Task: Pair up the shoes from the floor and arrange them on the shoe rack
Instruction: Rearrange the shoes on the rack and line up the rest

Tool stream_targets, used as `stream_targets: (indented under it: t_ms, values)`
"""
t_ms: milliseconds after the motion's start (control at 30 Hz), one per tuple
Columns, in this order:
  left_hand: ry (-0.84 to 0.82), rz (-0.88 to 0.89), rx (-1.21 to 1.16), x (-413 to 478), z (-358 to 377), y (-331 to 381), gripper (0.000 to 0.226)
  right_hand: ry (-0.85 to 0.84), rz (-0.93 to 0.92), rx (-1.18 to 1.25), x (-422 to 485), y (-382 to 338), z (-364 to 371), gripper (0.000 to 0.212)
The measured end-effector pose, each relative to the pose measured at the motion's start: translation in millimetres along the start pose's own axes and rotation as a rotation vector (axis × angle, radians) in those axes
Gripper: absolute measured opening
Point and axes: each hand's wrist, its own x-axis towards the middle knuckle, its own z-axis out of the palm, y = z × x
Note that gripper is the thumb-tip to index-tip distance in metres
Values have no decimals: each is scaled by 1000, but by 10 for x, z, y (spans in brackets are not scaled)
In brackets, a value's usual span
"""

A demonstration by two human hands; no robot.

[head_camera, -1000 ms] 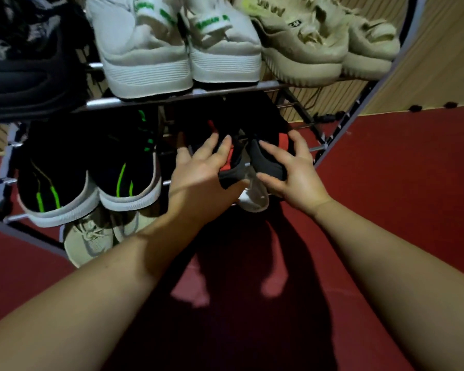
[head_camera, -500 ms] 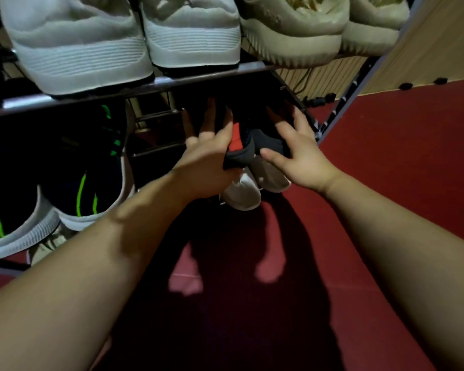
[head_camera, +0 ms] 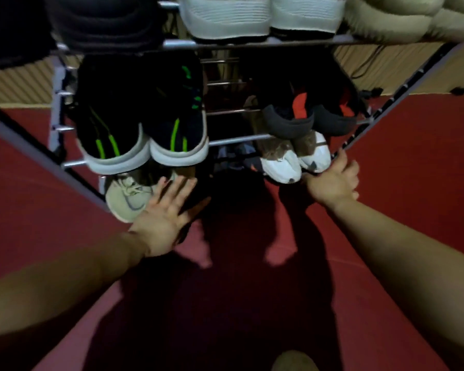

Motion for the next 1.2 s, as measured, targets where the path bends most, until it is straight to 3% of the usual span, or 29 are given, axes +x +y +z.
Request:
stream_targets:
  t_ms: [67, 167, 233, 367, 467, 600, 833, 1000, 1100, 1200]
  values:
    - [-71, -262, -57, -187, -38, -130, 106, -76, -56, -100, -160, -155, 173, 82]
    - [-260, -659, -260, -244, -118, -317, 94, -129, -287, -189, -407, -478, 438, 78]
    - [-285, -788, -428, -248, -130, -413, 96, -212, -446, -206, -564, -685, 580, 79]
    - [-431, -651, -362, -280, 36, -428, 85, -322, -666, -395, -828, -943, 838, 89]
    - [-447, -624, -347, -340, -3, -411, 97, -427, -655, -453, -976, -1094, 999, 97]
    - [-438, -602, -380, -449, -76, -375, 102, -417, -622, -456, -1071, -1290, 1237, 96]
    - [-440, -667, -475, -662, -102, -285, 90, -442, -596, -279, -1159, -1394, 1558, 110]
    - [-519, -711, -470, -818, -283, -206, 91, -457, -528, -108, -1142, -1320, 1455, 92]
    - [-454, -735, -488, -808, -305, -163, 91, -447, -594, -180, -1137, -1178, 1273, 88]
    - [-233, -699, -468, -678, -194, -148, 92, -393, -677, -300, -1120, -987, 1098, 93]
